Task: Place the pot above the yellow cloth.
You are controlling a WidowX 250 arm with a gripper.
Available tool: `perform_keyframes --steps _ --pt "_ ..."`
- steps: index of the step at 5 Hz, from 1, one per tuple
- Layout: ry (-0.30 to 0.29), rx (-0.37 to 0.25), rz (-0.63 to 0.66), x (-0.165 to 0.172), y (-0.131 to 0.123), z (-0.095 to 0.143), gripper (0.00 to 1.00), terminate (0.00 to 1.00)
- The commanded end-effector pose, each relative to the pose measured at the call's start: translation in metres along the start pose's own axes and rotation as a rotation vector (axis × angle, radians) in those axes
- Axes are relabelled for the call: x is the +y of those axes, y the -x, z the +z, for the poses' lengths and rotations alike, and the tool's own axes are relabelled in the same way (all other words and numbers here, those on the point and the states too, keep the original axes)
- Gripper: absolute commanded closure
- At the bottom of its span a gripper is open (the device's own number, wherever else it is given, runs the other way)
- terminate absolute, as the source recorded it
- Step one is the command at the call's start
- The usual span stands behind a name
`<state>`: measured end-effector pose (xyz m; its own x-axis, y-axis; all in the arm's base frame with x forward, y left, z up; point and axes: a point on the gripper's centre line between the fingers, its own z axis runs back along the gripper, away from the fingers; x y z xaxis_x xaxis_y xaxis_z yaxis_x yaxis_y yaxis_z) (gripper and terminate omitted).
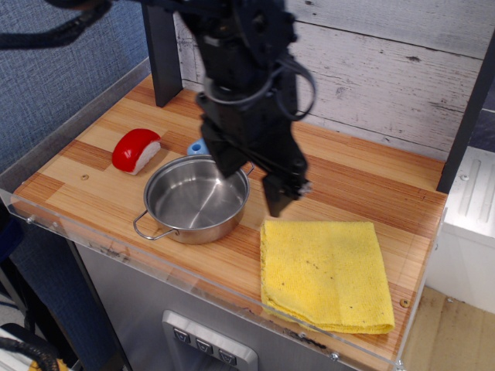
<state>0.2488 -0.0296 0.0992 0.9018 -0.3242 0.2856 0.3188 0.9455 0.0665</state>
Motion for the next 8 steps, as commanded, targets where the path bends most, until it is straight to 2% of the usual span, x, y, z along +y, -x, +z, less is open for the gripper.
perform_keyframes --steps 1,2,7,8 --pt "-0.014 0.036 0.062 0.03 0.001 -0.024 0.0 0.0" --pt "-0.01 0.068 0.066 0.033 0.005 -0.04 0.0 0.0" --pt "-0.012 0.113 0.058 0.016 0.011 -0.078 0.0 0.0" --pt "-0.033 0.103 0.049 0.018 0.01 -0.074 1.0 0.0"
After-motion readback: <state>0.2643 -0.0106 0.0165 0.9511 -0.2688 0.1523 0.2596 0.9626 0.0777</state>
